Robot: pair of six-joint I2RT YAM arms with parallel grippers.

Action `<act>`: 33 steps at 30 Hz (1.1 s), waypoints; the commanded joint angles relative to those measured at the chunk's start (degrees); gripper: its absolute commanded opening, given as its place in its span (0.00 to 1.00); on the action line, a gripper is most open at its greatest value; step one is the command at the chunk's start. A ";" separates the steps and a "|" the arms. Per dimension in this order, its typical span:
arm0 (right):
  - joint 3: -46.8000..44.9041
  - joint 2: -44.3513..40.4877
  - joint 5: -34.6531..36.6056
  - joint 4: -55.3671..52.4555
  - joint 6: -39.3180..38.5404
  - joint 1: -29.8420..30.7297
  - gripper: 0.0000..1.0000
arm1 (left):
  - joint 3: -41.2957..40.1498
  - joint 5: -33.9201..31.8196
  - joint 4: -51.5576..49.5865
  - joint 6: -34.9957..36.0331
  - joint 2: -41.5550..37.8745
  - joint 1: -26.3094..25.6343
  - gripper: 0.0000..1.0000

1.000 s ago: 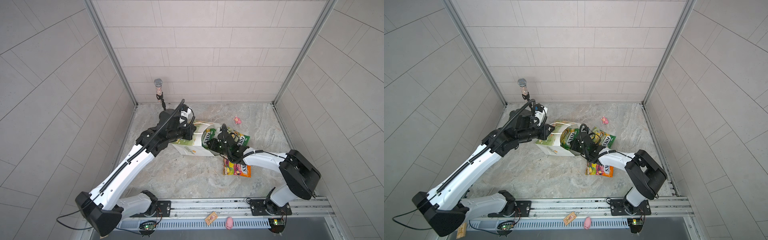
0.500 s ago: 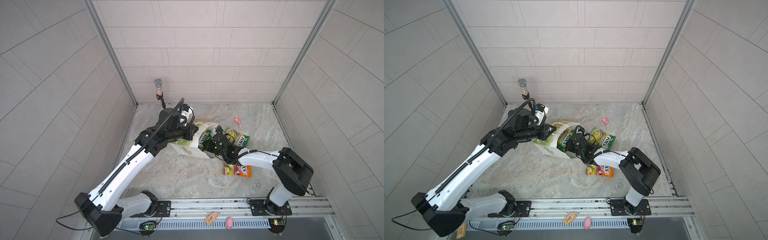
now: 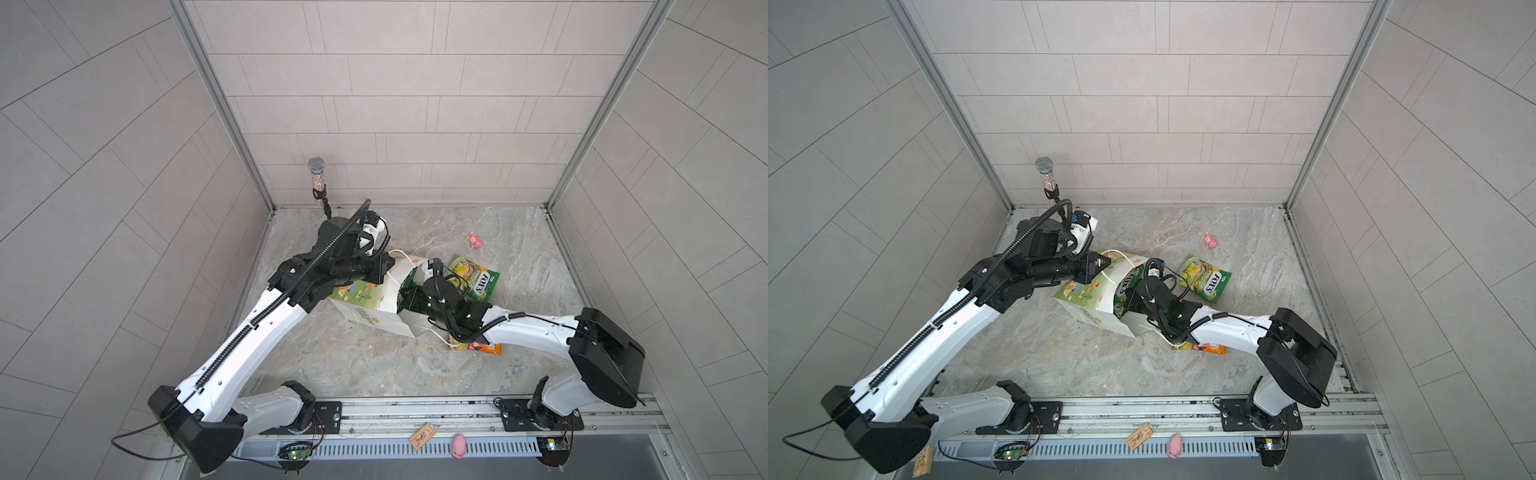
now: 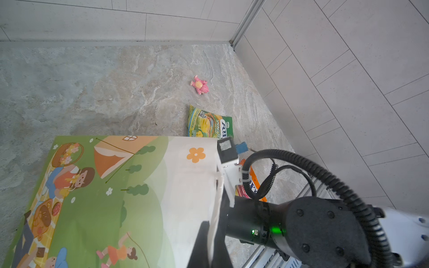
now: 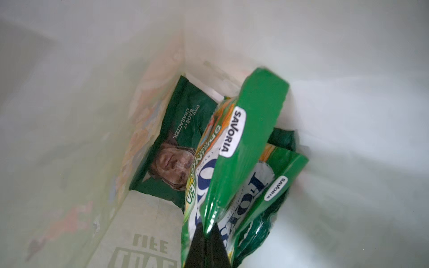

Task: Take the snacks out of the paper bag
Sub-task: Pick up the snack from the paper bag.

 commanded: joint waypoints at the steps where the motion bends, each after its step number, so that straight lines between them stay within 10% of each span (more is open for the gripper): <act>1: -0.87 -2.49 1.01 -1.41 -0.85 -1.25 0.00 | 0.46 -0.53 -1.02 1.13 -1.10 0.10 0.00; 33: -3.09 -23.17 -13.91 -10.54 -8.29 -16.07 0.00 | -0.79 -3.02 -0.41 0.70 -1.51 0.08 0.00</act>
